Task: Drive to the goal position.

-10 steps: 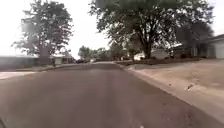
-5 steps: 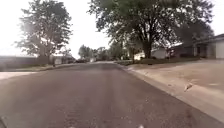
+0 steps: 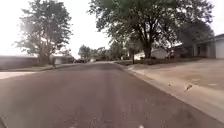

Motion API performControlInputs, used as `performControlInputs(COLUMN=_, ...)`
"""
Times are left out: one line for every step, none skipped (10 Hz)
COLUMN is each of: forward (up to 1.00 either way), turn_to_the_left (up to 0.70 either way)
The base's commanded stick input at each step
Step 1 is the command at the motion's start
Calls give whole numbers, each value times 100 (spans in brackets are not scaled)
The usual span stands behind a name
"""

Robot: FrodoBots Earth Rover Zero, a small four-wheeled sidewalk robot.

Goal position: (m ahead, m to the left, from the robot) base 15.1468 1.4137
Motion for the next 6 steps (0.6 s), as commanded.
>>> performControlInputs(forward=100, turn_to_the_left=-1)
performControlInputs(forward=100, turn_to_the_left=-1)
performControlInputs(forward=100, turn_to_the_left=-1)
performControlInputs(forward=100, turn_to_the_left=-2)
performControlInputs(forward=100, turn_to_the_left=-9)
performControlInputs(forward=100, turn_to_the_left=-22)
